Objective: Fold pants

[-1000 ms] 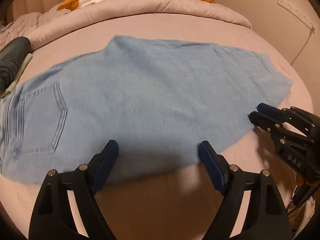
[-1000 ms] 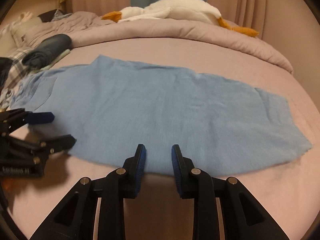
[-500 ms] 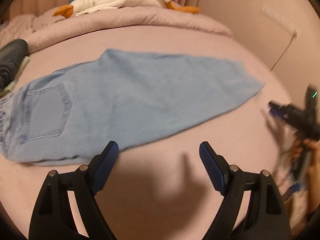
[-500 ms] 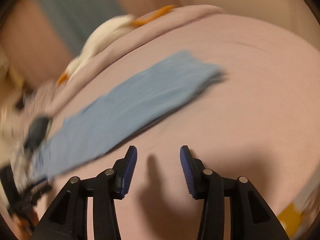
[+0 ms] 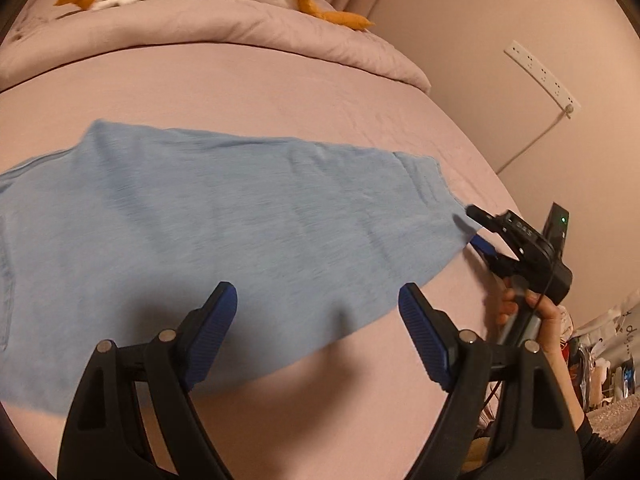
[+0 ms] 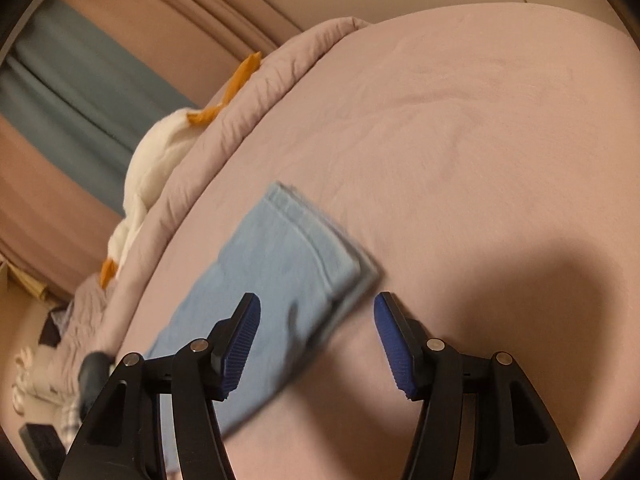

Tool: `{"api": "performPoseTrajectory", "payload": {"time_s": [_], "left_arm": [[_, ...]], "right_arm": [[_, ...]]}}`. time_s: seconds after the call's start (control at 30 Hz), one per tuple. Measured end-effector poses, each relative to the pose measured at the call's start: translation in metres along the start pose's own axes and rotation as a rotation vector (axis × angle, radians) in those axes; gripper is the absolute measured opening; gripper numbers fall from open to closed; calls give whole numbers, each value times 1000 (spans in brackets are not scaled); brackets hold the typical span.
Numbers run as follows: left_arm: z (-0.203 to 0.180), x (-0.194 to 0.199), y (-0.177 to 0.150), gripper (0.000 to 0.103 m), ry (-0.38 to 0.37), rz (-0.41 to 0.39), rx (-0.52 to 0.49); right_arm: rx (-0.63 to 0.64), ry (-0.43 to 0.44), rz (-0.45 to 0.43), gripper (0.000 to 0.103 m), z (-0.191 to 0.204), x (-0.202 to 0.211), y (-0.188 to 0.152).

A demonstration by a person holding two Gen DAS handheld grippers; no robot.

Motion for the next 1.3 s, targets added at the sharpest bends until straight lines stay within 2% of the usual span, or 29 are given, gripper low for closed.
{"api": "performPoseTrajectory", "payload": {"time_s": [0.07,0.1,0.13,0.17,0.23,0.3,0.37,0.4,0.43,0.47,0.53,0.63,0.7,0.77,0.9,0.97,1.03,1.1,1.17,1.3], "left_arm": [[-2,-11,8,82,-22,7,7],[-2,-17,12,82,-39,11,22],[-2,-22,15,82,-61,15,37],[-4,-32,20,82,-90,23,58],[-4,-45,27,78,-123,34,81],[-4,-60,30,78,-154,54,103],[2,-72,29,78,-150,79,146],[7,-77,26,76,-143,89,167],[9,-78,27,75,-143,80,162],[8,-77,27,74,-144,75,157],[8,-75,28,73,-147,84,165],[8,-71,31,73,-152,91,185],[8,-62,31,73,-149,78,193],[7,-53,28,73,-160,54,198],[-1,-17,23,73,-276,-58,214],[-4,5,20,79,-361,-145,229],[0,22,16,92,-414,-223,270],[5,26,16,93,-433,-239,301],[12,27,12,93,-402,-228,323],[27,31,3,90,-400,-220,367]], "right_arm": [[10,5,-11,56,4,-1,5],[15,8,-11,38,3,-2,7],[22,6,-3,25,3,-4,9],[5,19,24,17,1,-7,10],[-29,56,43,17,-7,-2,13],[-7,80,8,15,-5,12,14],[5,72,-13,14,-6,20,14],[-6,55,4,14,-10,15,13],[-29,19,58,14,-19,1,10],[-51,12,89,11,-23,-9,8],[-49,24,74,10,-22,-11,9],[16,-59,54,11,-6,-3,10],[55,-29,-4,12,11,15,14],[162,18,-105,12,41,43,13],[421,52,-225,12,104,76,-14],[526,67,-250,12,130,81,-35],[609,94,-264,12,152,83,-58],[710,118,-283,12,177,84,-90],[788,113,-296,12,195,79,-114],[929,88,-269,12,223,61,-162]]}}
Point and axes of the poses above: each gripper's, at about its wrist camera, not at the fingertips, and x roughly against the way its jaws point, z to its left, y to its top, the point moved 3 cm from there along -x, roughly the way its jaws point, and after that the axes turned 14 degrees about -y, right-handed, at the moved point
